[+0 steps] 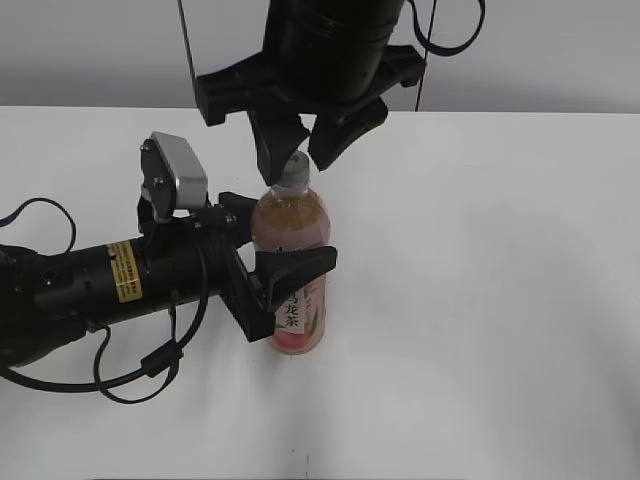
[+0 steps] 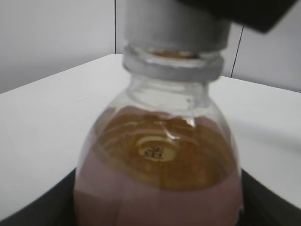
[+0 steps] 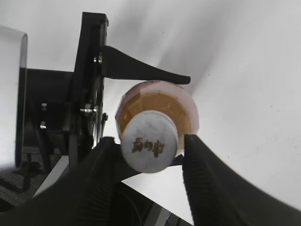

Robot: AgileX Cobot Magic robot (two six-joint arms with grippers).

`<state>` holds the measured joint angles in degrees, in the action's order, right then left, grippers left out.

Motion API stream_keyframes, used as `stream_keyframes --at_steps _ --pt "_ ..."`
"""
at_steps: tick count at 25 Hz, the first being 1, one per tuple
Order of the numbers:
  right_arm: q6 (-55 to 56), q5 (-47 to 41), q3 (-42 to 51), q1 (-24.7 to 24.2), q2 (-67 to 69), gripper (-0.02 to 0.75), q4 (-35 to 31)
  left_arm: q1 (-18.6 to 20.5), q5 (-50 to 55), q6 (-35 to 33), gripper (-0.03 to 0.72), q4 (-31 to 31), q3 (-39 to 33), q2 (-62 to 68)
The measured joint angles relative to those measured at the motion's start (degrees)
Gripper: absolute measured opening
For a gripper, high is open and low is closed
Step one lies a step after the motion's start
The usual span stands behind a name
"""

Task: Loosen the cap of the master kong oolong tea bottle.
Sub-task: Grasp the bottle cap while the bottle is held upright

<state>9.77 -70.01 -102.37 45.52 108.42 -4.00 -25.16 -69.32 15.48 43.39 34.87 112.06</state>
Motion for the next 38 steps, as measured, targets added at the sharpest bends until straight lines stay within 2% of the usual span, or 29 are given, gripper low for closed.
stream_keyframes --at_steps 11,20,24,29,30,32,33,35,38 --pt "-0.6 0.0 0.0 0.0 0.0 0.265 -0.2 0.0 0.0 -0.1 0.443 0.0 0.0 0.0" --pt "-9.8 0.0 0.0 -0.2 0.1 0.262 -1.1 0.0 0.0 -0.1 0.443 0.0 0.0 0.0" --pt "-21.3 0.0 0.0 -0.2 0.1 0.262 -1.0 0.0 0.0 -0.1 0.443 0.0 -0.1 0.0" --pt "-44.4 0.2 0.0 -0.2 0.1 0.249 -0.7 0.0 -0.1 -0.1 0.443 0.0 -0.1 0.0" --pt "-48.5 0.2 -0.1 -0.2 0.1 0.226 -0.6 0.0 0.0 -0.1 0.443 -0.2 -0.1 0.0" --pt "-58.2 0.2 -0.3 -0.2 0.0 0.109 -1.1 0.0 0.0 0.0 0.443 -0.5 -0.1 0.0" --pt "-61.9 0.2 -0.3 -0.2 0.0 0.081 -1.4 0.0 0.0 0.0 0.443 -0.5 -0.1 0.0" --pt "-69.4 0.2 -0.3 -0.2 0.0 0.050 -1.6 0.0 0.0 0.0 0.443 -0.5 -0.1 0.0" --pt "-73.8 0.2 -0.3 -0.2 0.0 0.043 -1.7 0.0 0.0 0.0 0.443 -0.5 -0.1 0.0"
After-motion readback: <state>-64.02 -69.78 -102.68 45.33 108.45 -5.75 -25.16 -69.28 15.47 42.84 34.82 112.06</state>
